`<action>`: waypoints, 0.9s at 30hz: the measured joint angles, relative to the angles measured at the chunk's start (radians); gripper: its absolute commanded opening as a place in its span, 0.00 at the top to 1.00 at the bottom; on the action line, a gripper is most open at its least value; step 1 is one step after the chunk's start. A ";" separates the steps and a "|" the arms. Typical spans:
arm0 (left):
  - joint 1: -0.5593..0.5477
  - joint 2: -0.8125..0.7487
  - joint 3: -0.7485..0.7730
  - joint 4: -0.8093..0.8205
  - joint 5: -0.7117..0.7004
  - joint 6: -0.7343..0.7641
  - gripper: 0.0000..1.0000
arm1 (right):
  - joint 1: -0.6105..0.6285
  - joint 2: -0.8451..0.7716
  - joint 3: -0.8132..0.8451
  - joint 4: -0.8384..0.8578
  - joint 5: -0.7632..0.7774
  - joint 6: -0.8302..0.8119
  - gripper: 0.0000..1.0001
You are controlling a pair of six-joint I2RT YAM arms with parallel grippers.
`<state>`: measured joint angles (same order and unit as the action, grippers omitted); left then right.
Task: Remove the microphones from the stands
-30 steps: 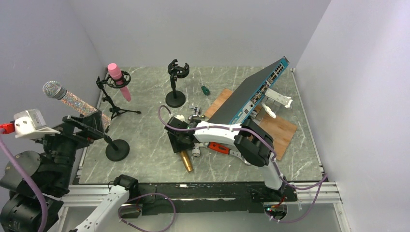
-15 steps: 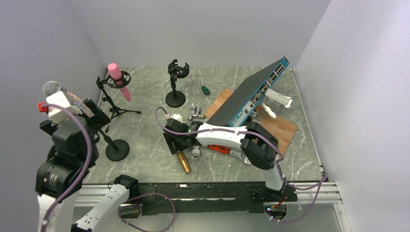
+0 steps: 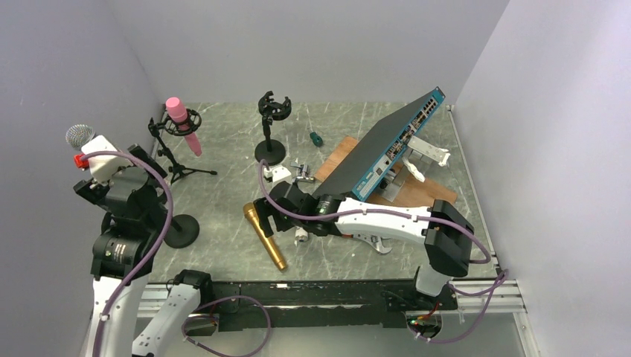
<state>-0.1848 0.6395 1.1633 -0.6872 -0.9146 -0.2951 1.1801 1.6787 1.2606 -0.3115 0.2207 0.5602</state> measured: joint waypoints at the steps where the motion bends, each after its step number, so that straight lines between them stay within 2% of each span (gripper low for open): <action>1: 0.007 0.002 -0.009 0.008 0.001 0.000 0.21 | 0.001 -0.006 -0.008 0.008 0.006 -0.001 0.17; 7: 0.029 0.024 -0.043 0.036 0.013 0.006 0.39 | 0.005 -0.021 -0.040 0.018 0.025 -0.003 0.16; 10: 0.032 0.021 -0.049 0.048 0.039 0.015 0.68 | 0.005 -0.035 -0.051 0.023 0.034 -0.003 0.16; 11: 0.033 0.018 -0.049 0.051 0.053 0.018 0.73 | 0.006 -0.042 -0.055 0.026 0.036 -0.003 0.16; 14: 0.033 0.004 -0.049 0.050 0.109 0.019 0.78 | 0.008 -0.065 -0.066 0.035 0.042 -0.003 0.16; 22: 0.038 -0.004 -0.035 0.037 0.309 0.021 1.00 | 0.013 -0.089 -0.072 0.056 0.045 -0.003 0.16; 27: 0.039 -0.020 -0.034 0.029 0.510 0.028 1.00 | 0.016 -0.089 -0.072 0.059 0.052 -0.003 0.16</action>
<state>-0.1463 0.6193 1.1294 -0.6579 -0.4042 -0.2668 1.1957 1.5894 1.1881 -0.2527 0.2726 0.5571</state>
